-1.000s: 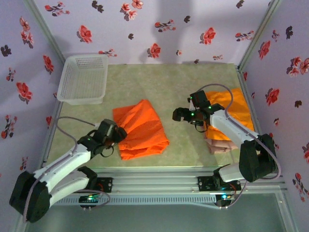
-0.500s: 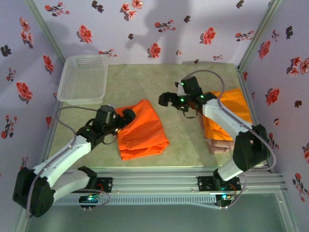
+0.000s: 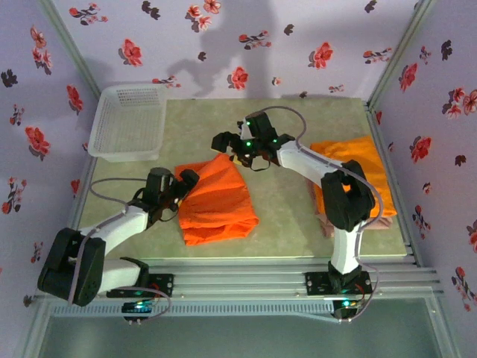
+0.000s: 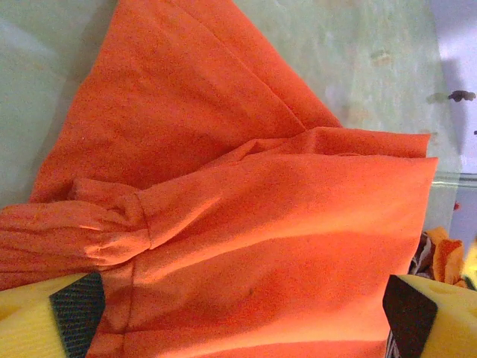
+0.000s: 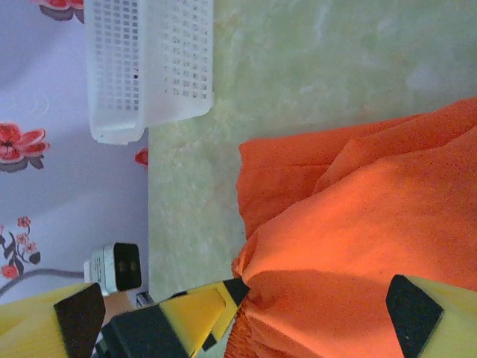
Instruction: Fold and stack the shorts
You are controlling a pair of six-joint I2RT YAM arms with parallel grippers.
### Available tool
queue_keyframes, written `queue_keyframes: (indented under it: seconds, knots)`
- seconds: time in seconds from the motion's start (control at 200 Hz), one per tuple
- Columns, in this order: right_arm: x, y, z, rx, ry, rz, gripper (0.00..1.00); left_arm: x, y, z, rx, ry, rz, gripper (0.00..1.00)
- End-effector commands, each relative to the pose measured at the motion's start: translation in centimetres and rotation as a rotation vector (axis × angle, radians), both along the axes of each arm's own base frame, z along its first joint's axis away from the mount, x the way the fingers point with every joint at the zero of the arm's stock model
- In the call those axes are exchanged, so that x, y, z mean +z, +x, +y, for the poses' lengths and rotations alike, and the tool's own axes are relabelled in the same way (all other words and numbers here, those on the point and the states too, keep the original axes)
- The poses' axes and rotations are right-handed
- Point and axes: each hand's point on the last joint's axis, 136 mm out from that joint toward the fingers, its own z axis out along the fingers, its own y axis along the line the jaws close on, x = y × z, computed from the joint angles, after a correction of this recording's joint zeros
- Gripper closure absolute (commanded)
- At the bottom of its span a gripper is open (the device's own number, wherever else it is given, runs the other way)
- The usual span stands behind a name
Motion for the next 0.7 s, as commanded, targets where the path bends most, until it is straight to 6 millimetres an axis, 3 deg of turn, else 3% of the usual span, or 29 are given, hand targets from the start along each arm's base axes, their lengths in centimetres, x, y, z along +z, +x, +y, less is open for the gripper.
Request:
queue_keyframes:
  seconds: [0.0, 0.165, 0.285, 0.51, 0.695]
  knots:
    - [1.4, 0.4, 2.3, 0.005, 0.106, 0.017, 0.01, -0.9, -0.1, 0.5, 0.013, -0.004, -0.001, 0.01]
    - [-0.8, 1.7, 3.1, -0.019, 0.112, 0.064, 0.01, -1.6, -0.6, 0.8, 0.026, -0.010, 0.011, 0.01]
    - [-4.1, 2.6, 2.8, -0.042, 0.074, 0.114, 0.01, -2.2, -0.9, 0.9, 0.030, -0.012, 0.025, 0.01]
    - [-9.2, 3.7, -0.6, -0.128, -0.021, 0.161, 0.01, -3.1, -1.6, 1.2, 0.035, -0.008, 0.044, 0.01]
    - [-12.5, 3.5, -1.5, -0.139, -0.063, 0.210, 0.01, -3.6, -1.9, 1.3, 0.039, -0.011, 0.053, 0.01]
